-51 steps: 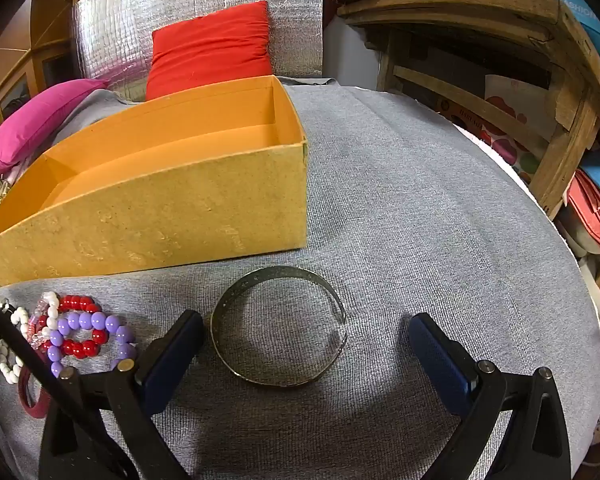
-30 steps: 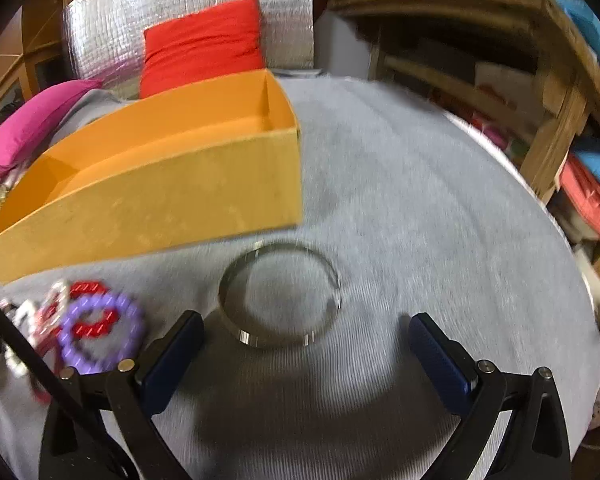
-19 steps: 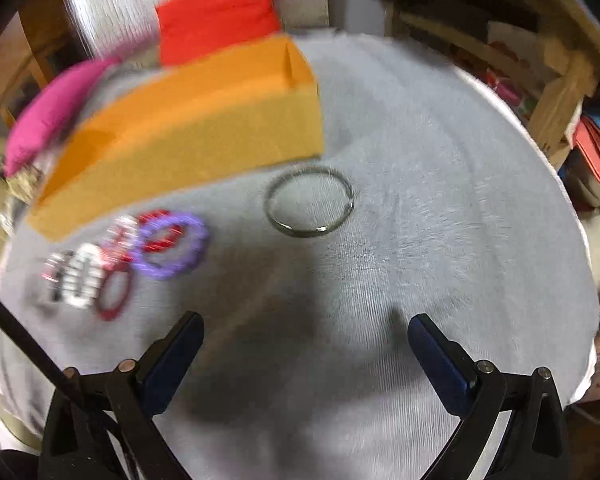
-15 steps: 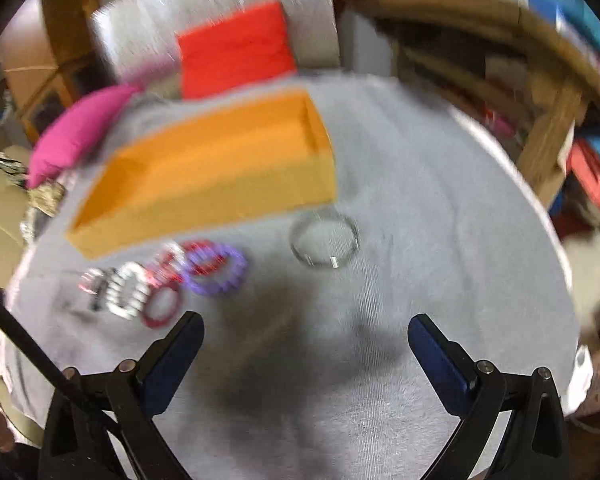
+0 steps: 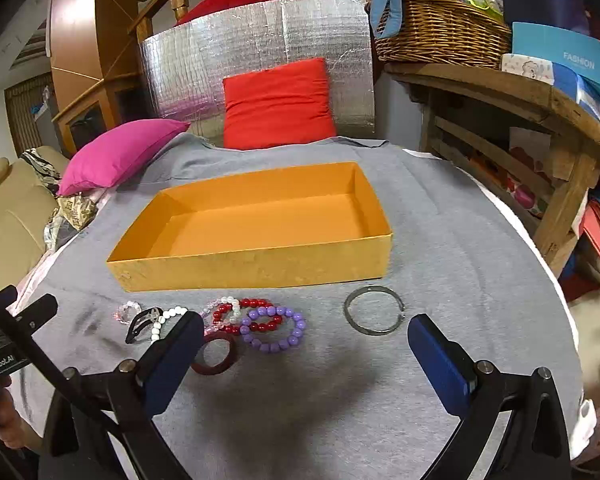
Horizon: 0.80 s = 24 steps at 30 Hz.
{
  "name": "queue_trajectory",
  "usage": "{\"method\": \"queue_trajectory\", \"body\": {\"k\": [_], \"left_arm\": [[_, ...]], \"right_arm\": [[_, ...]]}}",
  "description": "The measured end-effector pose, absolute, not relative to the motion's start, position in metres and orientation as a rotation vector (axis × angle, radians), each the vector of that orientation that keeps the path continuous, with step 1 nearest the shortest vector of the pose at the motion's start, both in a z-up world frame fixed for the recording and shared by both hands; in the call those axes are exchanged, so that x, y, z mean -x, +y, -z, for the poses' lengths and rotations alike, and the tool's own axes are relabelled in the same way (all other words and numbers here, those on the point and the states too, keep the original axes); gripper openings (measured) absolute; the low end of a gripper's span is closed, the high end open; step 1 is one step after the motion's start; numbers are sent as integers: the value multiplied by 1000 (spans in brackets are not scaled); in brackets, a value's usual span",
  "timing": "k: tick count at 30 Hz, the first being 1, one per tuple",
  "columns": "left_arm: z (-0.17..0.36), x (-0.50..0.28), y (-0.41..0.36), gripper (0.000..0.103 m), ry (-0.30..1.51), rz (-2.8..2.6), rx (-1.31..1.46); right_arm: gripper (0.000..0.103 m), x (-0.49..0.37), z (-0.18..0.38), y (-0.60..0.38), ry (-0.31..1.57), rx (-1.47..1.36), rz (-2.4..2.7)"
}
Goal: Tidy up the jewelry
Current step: 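Move both tools toward the bracelets lying beside the orange box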
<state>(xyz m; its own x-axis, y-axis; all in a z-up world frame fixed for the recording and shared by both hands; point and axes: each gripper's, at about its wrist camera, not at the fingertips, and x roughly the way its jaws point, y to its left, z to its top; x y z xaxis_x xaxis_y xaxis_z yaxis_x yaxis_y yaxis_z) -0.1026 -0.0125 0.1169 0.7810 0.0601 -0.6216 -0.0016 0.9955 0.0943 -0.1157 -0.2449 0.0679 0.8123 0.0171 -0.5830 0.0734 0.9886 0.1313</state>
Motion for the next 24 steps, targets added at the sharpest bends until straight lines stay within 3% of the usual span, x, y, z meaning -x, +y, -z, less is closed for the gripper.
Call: {"method": "queue_trajectory", "body": {"k": [24], "left_arm": [[-102,88,-21,103,716,-22,-71]], "right_arm": [[103,113,-66,-243,605,-177,-3]]}}
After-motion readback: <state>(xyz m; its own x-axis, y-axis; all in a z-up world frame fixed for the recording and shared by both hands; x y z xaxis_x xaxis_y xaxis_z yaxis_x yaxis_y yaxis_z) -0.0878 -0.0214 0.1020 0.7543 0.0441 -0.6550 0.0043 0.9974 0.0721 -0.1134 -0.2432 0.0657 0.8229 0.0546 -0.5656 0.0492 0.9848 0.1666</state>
